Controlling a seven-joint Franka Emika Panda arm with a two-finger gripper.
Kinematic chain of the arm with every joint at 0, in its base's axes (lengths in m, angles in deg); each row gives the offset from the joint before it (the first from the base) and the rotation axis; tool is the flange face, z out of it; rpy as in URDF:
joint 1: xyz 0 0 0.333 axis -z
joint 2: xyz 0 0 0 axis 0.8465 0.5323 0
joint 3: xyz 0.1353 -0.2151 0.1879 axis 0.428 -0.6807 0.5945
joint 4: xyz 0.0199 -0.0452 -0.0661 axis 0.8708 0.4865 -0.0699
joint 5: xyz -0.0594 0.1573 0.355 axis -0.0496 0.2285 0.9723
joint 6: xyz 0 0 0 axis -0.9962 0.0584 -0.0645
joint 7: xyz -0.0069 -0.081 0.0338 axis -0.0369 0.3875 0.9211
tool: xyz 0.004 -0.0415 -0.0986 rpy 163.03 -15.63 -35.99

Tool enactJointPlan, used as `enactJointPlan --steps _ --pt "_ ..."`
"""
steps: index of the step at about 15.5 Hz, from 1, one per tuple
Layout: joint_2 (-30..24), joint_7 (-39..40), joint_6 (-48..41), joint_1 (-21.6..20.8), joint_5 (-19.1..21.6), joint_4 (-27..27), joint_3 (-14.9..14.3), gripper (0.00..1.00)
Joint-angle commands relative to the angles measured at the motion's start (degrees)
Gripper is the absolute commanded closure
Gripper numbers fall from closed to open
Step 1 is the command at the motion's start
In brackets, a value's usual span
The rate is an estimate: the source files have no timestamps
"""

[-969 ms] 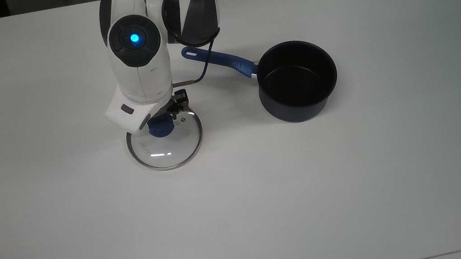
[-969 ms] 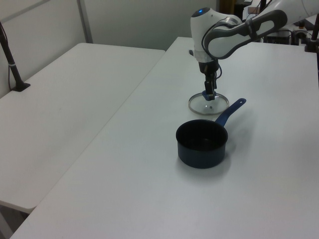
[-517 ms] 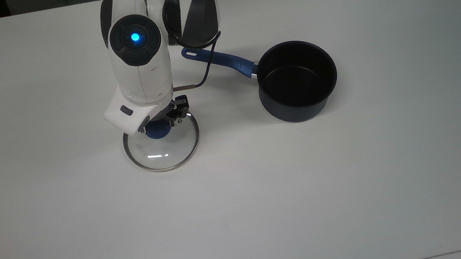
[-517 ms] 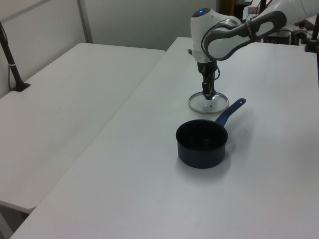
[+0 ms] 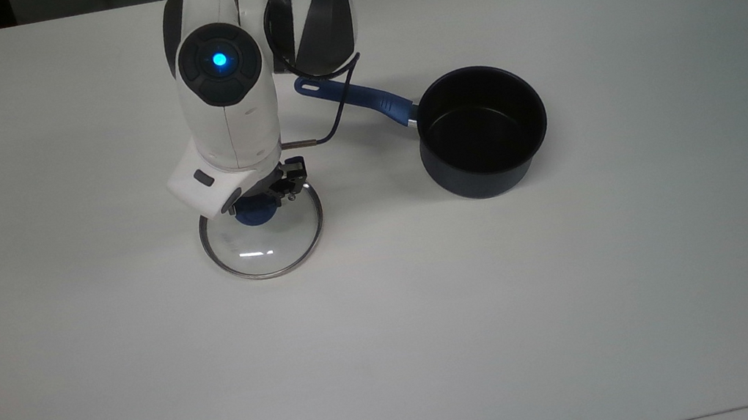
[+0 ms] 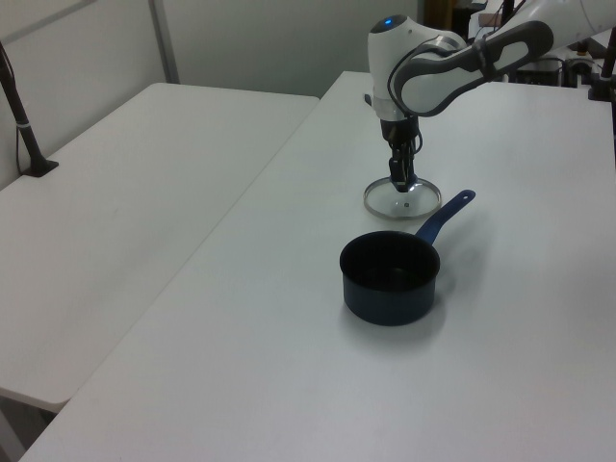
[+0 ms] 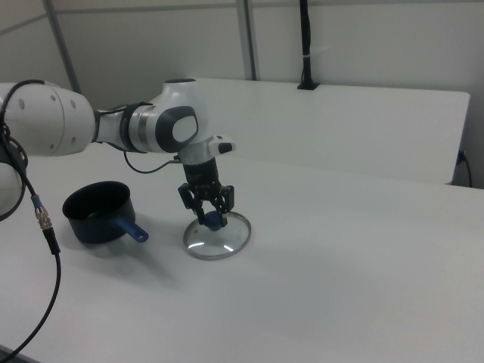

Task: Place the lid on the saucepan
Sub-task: 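Close the gripper on the blue knob and lift the lid, then carry the glass lid over the black saucepan's rim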

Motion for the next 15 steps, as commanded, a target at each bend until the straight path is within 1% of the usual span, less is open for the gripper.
enactJointPlan --steps 1,5,10,13,15 --pt "-3.2 -2.1 -0.1 -0.5 0.1 0.8 -0.3 0.61" --pt "-4.1 -2.7 -4.6 -0.1 0.1 -3.1 -0.6 0.61" --pt "-7.7 -2.5 -9.6 0.8 0.0 -4.1 -1.0 0.61" --pt "-7.6 -2.8 -13.4 0.7 0.1 -7.4 -1.0 0.61" --pt "-7.6 -3.7 -13.5 0.4 0.9 -7.8 -0.6 0.61"
